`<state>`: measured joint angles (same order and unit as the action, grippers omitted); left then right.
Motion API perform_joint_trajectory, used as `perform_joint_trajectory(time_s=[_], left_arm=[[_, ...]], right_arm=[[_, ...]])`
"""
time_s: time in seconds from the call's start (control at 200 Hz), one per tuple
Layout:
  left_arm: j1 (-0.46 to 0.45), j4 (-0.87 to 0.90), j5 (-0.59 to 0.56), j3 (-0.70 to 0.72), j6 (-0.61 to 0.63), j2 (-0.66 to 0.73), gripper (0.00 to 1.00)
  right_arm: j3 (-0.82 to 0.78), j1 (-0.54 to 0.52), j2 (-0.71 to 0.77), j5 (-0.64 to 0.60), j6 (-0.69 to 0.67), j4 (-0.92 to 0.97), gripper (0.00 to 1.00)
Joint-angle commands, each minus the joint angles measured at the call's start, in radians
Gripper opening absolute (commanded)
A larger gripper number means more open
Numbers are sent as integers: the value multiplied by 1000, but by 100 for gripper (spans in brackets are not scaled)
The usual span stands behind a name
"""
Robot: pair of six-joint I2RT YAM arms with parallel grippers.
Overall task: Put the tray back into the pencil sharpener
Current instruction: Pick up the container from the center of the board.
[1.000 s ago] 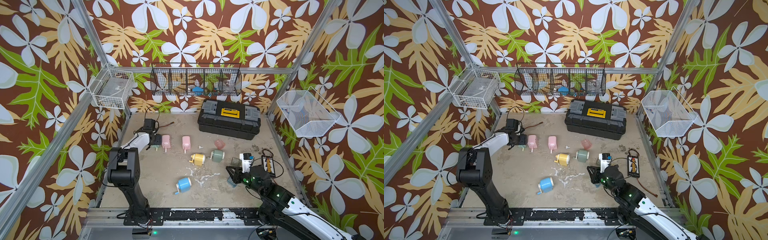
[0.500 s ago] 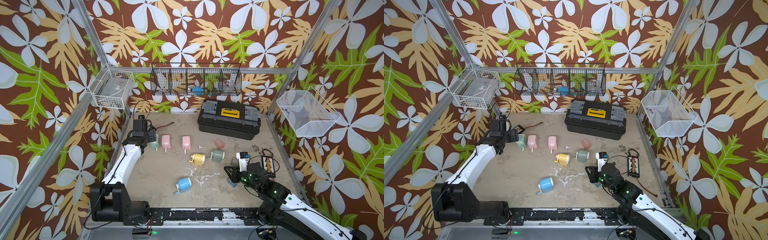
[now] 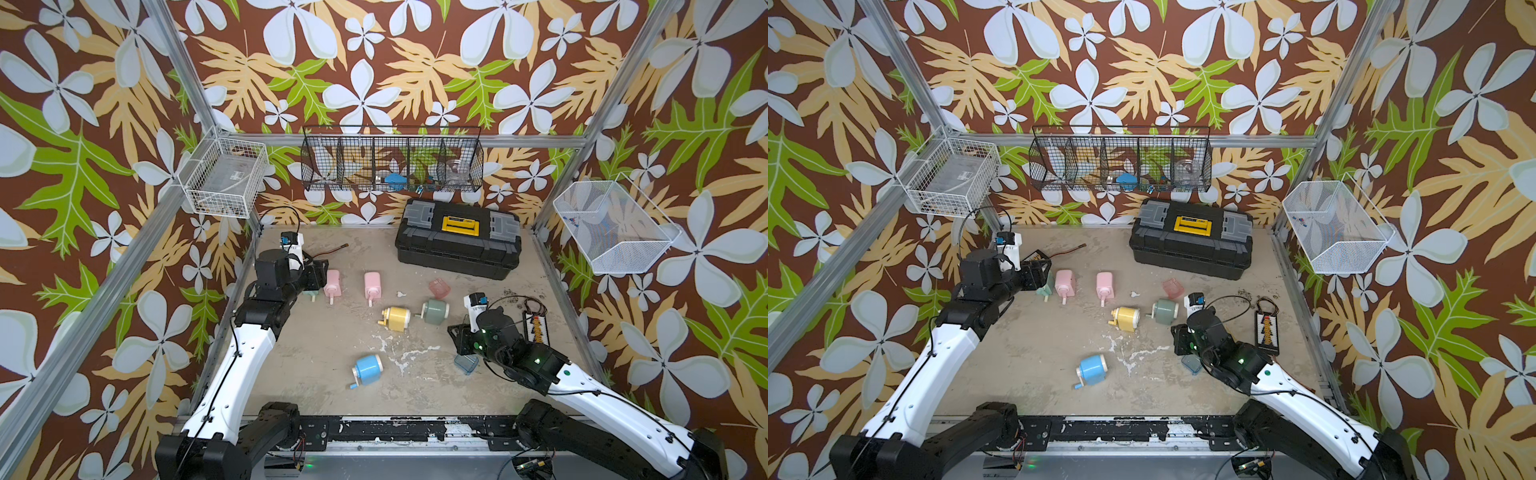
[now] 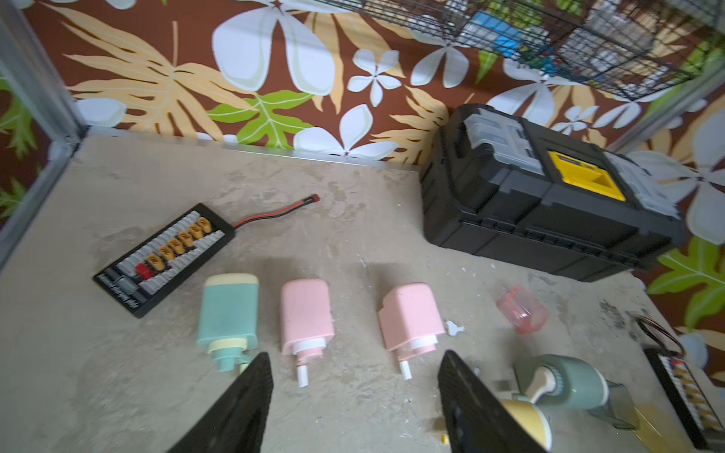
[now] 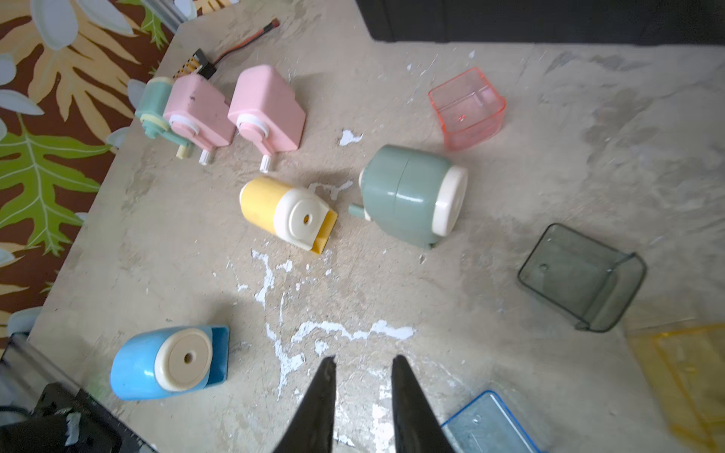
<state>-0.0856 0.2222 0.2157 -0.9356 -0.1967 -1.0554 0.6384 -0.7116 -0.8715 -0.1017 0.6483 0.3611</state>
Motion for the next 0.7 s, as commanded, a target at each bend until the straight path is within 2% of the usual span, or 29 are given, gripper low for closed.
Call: perform_joint_trajectory(time_s=[0.0,0.255,0.48,0.696], left_arm=[[-13,-108,102,29,-56,17,69],[-28,-215,154,93,-116,15,68],[-28,-305,125,156,-191,23,67],[-29,-383,113,210,-210,42,67]], right_arm=[[47,28,-35,-97,-32,49,27],[167,213,-271,-4,-127,-25,29],[343,240,-564,-50,-377,-36,38],[565,282,-810,-77,-521,55,41]])
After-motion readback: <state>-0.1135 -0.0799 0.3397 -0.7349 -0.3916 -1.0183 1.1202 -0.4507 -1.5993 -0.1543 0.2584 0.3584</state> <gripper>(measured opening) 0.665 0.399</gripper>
